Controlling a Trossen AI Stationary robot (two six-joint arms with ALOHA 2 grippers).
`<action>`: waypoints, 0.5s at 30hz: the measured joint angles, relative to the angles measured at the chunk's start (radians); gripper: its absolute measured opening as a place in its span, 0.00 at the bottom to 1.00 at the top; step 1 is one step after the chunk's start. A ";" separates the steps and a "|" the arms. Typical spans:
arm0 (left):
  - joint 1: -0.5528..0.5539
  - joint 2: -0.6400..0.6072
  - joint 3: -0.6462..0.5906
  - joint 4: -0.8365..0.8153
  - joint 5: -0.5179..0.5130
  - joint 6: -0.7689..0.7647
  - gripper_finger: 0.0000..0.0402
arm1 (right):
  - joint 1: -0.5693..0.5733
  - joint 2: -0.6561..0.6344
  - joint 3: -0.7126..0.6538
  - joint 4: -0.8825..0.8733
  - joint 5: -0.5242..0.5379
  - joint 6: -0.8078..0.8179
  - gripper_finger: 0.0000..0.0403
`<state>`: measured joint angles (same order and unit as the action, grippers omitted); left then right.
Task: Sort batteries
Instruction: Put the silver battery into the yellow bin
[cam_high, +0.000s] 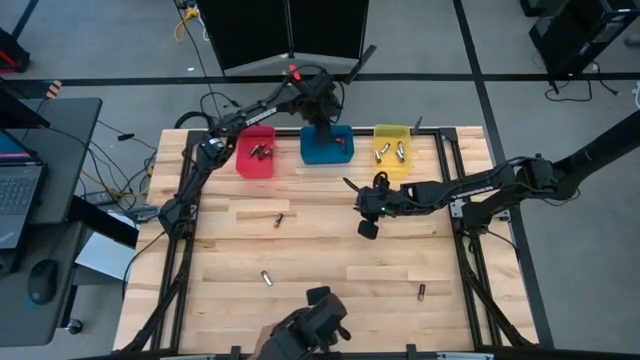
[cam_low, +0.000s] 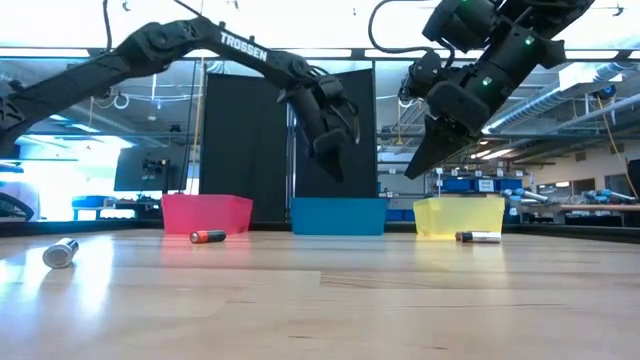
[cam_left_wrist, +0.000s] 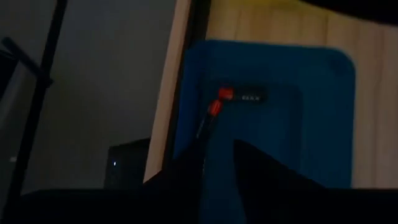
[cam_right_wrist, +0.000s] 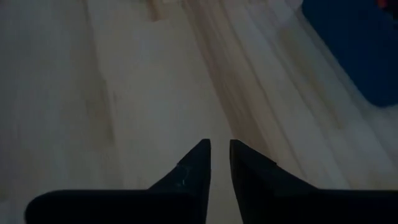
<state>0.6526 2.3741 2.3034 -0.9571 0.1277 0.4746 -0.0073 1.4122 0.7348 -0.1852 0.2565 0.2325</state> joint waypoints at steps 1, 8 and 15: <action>0.001 -0.012 -0.007 0.012 0.007 -0.013 0.22 | 0.001 0.000 0.000 -0.010 0.012 0.000 0.18; 0.000 -0.124 -0.129 0.203 0.124 -0.089 0.06 | 0.001 -0.001 -0.047 0.010 0.028 -0.023 0.06; -0.020 -0.302 -0.465 0.595 0.173 -0.158 0.02 | -0.004 -0.001 -0.143 0.125 0.002 0.001 0.06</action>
<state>0.6330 2.0721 1.8379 -0.3623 0.3008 0.3169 -0.0109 1.4117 0.5918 -0.0597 0.2583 0.2339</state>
